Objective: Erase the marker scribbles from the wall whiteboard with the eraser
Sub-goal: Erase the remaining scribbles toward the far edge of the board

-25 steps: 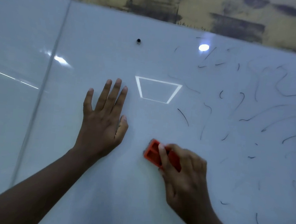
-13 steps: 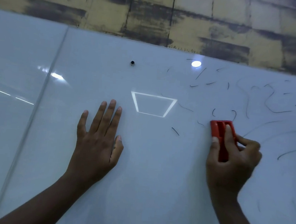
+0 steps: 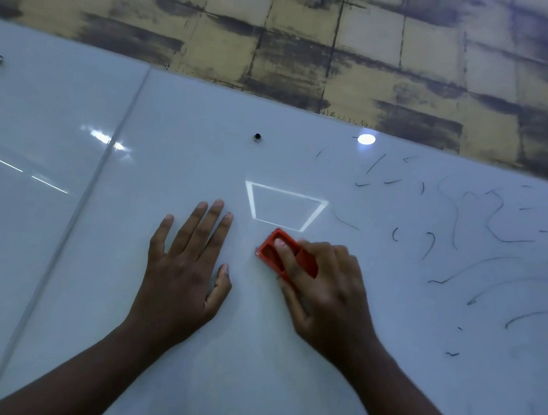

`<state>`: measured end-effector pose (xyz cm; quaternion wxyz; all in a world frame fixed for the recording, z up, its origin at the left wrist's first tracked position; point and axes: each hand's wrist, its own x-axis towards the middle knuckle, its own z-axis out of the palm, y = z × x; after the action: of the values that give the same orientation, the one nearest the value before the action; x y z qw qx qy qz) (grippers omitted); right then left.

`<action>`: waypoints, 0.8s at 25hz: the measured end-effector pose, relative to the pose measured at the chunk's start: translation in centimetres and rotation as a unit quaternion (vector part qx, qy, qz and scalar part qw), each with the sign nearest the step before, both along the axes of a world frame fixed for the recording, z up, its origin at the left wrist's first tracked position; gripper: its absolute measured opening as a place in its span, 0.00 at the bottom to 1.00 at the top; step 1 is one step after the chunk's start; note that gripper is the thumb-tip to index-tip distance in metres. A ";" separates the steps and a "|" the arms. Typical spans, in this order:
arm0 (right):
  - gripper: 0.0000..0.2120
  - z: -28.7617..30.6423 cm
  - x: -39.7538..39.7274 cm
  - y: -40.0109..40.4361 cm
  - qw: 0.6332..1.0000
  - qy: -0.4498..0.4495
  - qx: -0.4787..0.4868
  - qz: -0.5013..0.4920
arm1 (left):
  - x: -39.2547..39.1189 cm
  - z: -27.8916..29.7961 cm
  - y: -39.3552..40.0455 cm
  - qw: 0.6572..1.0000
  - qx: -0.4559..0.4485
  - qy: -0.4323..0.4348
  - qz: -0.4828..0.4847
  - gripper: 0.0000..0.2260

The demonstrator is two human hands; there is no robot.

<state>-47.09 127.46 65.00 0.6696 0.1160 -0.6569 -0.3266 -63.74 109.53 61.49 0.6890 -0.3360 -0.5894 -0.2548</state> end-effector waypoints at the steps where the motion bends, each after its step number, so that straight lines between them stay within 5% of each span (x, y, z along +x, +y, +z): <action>1: 0.21 1.3 0.6 0.8 1.000 0.011 -0.006 0.001 | 0.0 0.0 0.0 1.000 0.002 0.004 0.002 0.31; 7: 0.23 5.3 5.1 7.5 0.976 0.158 -0.153 0.004 | -0.8 5.1 -1.4 0.998 0.032 0.029 0.036 0.29; 11: 0.22 6.1 5.7 9.2 0.888 0.313 -0.337 0.014 | -0.2 12.0 -2.5 0.999 0.045 0.003 0.012 0.31; 14: 0.22 6.9 3.9 7.0 0.842 0.338 -0.413 0.069 | -0.5 12.7 -1.6 0.999 0.036 0.000 0.000 0.30; 16: 0.22 7.6 2.2 4.7 0.852 0.322 -0.405 0.084 | -1.0 12.2 -0.9 0.999 0.041 0.000 0.002 0.29; 20: 0.24 7.9 -2.9 -2.3 0.932 0.232 -0.271 0.065 | -1.3 12.4 -0.7 0.999 0.050 0.001 -0.001 0.30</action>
<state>-50.01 125.16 72.88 0.8292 -0.1065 -0.5375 -0.1099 -65.08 108.80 73.94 0.7050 -0.3021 -0.5751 -0.2844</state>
